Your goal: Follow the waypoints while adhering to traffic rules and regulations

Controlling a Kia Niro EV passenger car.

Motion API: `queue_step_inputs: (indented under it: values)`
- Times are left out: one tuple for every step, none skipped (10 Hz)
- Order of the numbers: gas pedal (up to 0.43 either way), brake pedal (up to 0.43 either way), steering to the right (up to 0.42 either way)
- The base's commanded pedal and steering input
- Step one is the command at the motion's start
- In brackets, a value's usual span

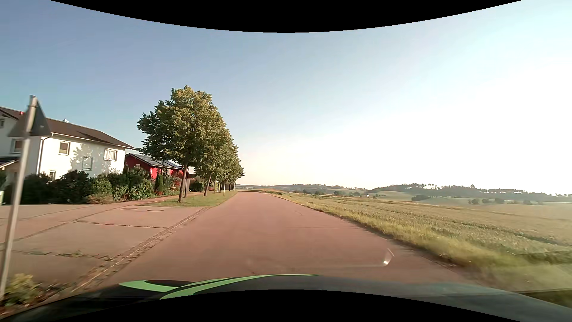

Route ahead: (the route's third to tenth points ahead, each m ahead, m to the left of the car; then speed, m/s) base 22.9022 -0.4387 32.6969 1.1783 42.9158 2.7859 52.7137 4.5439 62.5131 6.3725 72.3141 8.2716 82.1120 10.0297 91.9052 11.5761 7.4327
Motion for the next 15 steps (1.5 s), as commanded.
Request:
queue_step_inputs:
  values:
    - [0.028, 0.000, -0.009]
    - [0.000, 0.000, -0.008]
    - [0.000, 0.000, -0.008]
    - [0.000, 0.000, -0.008]
    - [0.000, 0.000, -0.018]
    - [0.000, 0.000, -0.026]
    - [0.000, 0.000, -0.030]
    - [0.000, 0.000, -0.031]
    - [0.000, 0.000, -0.033]
    - [0.000, 0.000, -0.034]
    - [0.000, 0.000, -0.035]
    - [0.000, 0.000, -0.035]
    - [0.000, 0.000, -0.035]
    - [0.000, 0.000, -0.035]
    - [0.000, 0.000, -0.035]
